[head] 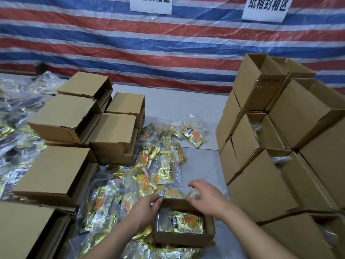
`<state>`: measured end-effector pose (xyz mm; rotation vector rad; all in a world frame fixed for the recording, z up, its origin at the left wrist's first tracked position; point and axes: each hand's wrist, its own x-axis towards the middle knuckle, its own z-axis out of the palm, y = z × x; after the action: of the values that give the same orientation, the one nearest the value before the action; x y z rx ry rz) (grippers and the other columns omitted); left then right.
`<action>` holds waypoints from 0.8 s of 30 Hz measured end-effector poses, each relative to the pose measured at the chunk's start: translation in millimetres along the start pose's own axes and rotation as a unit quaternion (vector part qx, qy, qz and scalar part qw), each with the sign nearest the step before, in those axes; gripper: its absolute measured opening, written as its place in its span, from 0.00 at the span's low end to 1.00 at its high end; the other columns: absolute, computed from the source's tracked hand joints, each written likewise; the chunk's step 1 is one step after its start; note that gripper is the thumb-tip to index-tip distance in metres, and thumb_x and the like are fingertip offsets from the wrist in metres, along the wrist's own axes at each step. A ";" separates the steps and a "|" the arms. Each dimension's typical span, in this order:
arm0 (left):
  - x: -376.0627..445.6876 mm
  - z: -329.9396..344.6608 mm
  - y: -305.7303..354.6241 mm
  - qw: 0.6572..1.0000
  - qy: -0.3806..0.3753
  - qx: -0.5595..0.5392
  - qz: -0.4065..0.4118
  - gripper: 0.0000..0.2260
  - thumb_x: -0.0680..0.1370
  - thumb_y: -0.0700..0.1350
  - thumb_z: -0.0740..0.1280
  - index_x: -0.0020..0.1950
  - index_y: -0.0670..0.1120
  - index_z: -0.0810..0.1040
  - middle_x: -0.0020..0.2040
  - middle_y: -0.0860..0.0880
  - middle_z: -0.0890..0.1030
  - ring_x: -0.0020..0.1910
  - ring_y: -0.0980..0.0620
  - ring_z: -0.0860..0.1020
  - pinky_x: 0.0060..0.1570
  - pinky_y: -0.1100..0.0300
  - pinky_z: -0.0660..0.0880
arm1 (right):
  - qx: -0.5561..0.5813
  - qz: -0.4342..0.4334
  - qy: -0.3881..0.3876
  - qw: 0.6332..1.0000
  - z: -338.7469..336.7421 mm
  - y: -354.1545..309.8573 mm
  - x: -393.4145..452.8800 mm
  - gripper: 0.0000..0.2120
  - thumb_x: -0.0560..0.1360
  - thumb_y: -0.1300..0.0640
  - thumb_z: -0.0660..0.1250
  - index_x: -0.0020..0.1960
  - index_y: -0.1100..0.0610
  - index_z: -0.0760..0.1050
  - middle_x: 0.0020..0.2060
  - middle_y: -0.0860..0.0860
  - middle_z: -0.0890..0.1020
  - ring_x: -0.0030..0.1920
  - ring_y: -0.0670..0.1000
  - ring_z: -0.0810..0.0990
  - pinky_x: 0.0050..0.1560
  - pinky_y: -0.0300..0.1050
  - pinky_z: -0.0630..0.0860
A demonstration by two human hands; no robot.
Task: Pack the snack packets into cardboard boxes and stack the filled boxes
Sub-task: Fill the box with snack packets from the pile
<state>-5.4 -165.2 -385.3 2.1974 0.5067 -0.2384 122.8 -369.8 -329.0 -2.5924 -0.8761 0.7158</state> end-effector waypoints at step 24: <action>45.3 -45.8 94.0 0.989 0.083 -0.118 0.004 0.26 0.81 0.61 0.61 0.76 0.49 0.68 0.70 0.49 0.74 0.65 0.51 0.75 0.64 0.54 0.73 | -0.019 0.073 0.142 0.987 -35.4 22.1 15.5 0.13 0.81 0.47 0.62 0.41 0.53 0.73 0.37 0.49 0.79 0.40 0.53 0.78 0.40 0.48 0.75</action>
<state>76.1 -169.5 -305.9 1.9954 0.5862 0.0107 163.4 -381.4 -314.8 -2.7242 -0.6241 0.3527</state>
